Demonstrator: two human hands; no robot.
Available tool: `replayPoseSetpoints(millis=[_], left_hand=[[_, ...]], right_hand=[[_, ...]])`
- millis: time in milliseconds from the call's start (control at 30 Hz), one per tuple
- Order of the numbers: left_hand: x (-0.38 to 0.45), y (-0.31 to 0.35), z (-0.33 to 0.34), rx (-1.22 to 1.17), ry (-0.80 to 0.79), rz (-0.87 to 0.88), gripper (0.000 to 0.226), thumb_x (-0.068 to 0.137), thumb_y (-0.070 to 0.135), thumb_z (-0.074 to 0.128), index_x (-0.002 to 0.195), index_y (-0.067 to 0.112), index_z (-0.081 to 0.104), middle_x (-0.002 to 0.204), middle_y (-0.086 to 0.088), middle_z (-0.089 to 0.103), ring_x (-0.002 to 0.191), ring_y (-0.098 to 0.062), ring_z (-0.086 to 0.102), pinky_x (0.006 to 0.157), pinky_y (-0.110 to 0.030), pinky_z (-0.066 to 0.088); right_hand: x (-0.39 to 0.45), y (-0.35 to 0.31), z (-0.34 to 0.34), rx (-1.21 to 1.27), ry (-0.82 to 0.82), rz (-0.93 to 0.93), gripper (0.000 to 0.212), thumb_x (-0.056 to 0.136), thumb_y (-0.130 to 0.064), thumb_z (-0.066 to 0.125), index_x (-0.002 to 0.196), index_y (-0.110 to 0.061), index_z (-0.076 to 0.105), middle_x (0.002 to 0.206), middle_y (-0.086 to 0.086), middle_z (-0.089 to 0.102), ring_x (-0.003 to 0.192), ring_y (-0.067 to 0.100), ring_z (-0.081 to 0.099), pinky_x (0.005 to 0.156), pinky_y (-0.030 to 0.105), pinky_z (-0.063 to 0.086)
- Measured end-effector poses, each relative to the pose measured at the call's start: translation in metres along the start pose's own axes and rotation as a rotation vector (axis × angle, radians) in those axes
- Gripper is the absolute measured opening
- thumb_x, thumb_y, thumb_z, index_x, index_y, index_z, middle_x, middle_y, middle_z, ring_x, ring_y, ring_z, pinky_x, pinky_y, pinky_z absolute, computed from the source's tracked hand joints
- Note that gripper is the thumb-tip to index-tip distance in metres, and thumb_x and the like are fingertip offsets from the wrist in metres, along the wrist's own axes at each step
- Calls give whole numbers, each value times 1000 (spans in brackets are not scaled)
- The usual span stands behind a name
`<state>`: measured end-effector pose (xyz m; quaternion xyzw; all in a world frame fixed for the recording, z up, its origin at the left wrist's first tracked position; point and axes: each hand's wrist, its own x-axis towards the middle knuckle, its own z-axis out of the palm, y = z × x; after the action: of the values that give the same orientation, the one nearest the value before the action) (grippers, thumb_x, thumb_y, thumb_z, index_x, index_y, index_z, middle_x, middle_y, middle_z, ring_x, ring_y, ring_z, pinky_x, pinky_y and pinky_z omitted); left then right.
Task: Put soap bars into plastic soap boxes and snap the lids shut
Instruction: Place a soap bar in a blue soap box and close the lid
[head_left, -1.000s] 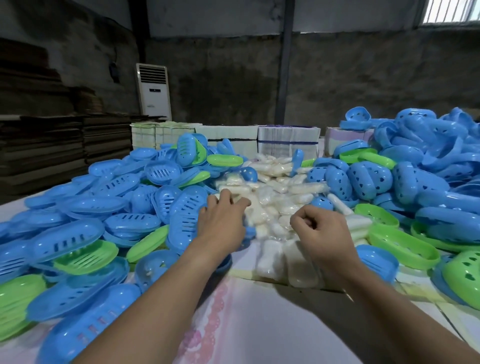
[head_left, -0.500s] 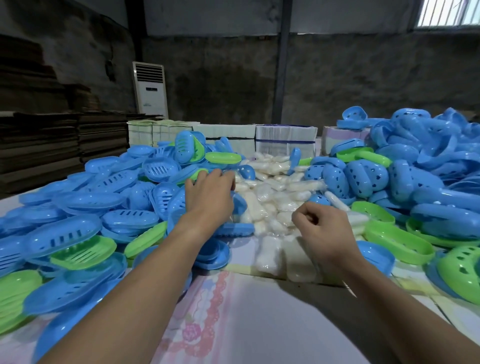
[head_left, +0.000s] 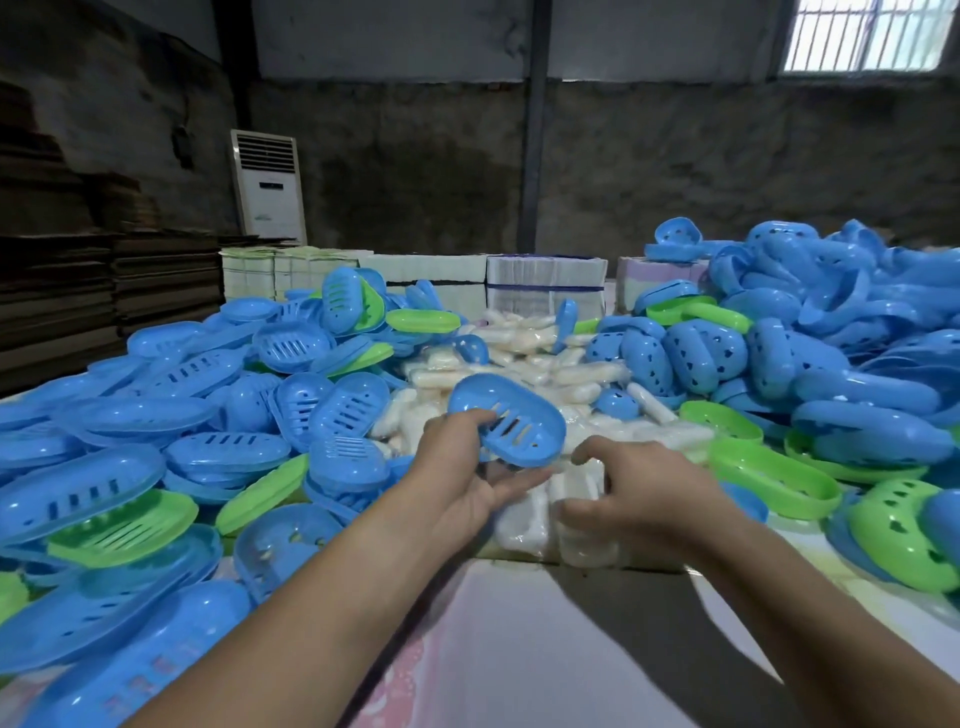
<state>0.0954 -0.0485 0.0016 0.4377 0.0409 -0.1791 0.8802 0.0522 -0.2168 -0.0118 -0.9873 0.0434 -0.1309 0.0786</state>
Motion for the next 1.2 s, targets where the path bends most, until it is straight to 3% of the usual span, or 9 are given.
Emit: replayPoseSetpoints(millis=[133, 300, 567, 700, 800, 900, 967, 1033, 1200], left_hand=[[-5, -2, -1, -133, -53, -43, 44, 97, 16, 60, 139, 7, 50, 129, -25, 63, 86, -41, 73, 50, -40, 60], [-4, -9, 0, -243, -157, -27, 50, 95, 21, 52, 141, 2, 48, 134, -28, 60, 104, -50, 66, 55, -33, 60], [1, -11, -4, -247, -291, -73, 56, 100, 48, 46, 128, 2, 60, 133, -33, 60, 122, -54, 58, 72, -42, 58], [3, -11, -2, -220, -209, -22, 57, 102, 51, 45, 141, 10, 55, 141, -25, 59, 120, -45, 60, 75, -41, 53], [2, -14, -2, -183, -141, 7, 52, 104, 47, 46, 143, 13, 53, 140, -21, 60, 131, -41, 56, 81, -44, 54], [-2, -17, 0, -122, -127, -15, 48, 104, 46, 47, 135, 11, 57, 131, -20, 65, 122, -39, 62, 85, -47, 54], [-4, -18, 2, -98, -156, -22, 45, 104, 45, 47, 128, 10, 61, 121, -18, 70, 111, -36, 67, 86, -48, 55], [-5, -20, 4, -78, -225, -21, 43, 104, 44, 46, 121, 9, 65, 110, -14, 75, 99, -31, 73, 86, -46, 58], [-7, -29, 5, 28, -391, -5, 48, 107, 44, 37, 133, 13, 62, 119, -12, 74, 94, -26, 76, 79, -39, 62]], right_hand=[[-3, -5, 4, -25, -24, -13, 75, 67, -72, 57, 134, -41, 45, 125, -9, 60, 123, 19, 50, 83, 35, 44], [-9, -4, 2, -72, -39, -42, 80, 64, -61, 62, 139, -43, 38, 124, -10, 55, 123, 17, 47, 78, 34, 42], [-5, 2, 2, -75, 65, -5, 70, 67, -40, 63, 135, -40, 44, 116, -7, 60, 111, 20, 57, 67, 29, 36], [1, 14, -7, 67, 118, 95, 74, 64, -35, 70, 134, -39, 50, 119, -6, 62, 113, 20, 59, 77, 31, 48], [3, 19, -13, 405, 274, 172, 65, 64, -28, 76, 126, -42, 61, 105, -8, 62, 94, 13, 61, 76, 29, 47], [4, 12, -13, 845, 358, 141, 58, 66, -18, 77, 117, -44, 67, 100, -14, 63, 71, -1, 62, 63, 20, 48], [2, 3, -11, 927, 356, 53, 58, 66, -12, 78, 114, -42, 69, 96, -10, 66, 67, -1, 62, 63, 21, 53], [-1, -6, -6, 857, 348, -41, 58, 63, -11, 78, 115, -37, 70, 94, -12, 68, 76, 6, 63, 72, 26, 53], [-5, -17, 6, 841, 379, -54, 54, 60, -26, 69, 114, -30, 73, 103, -25, 70, 99, -6, 63, 89, 17, 48]])
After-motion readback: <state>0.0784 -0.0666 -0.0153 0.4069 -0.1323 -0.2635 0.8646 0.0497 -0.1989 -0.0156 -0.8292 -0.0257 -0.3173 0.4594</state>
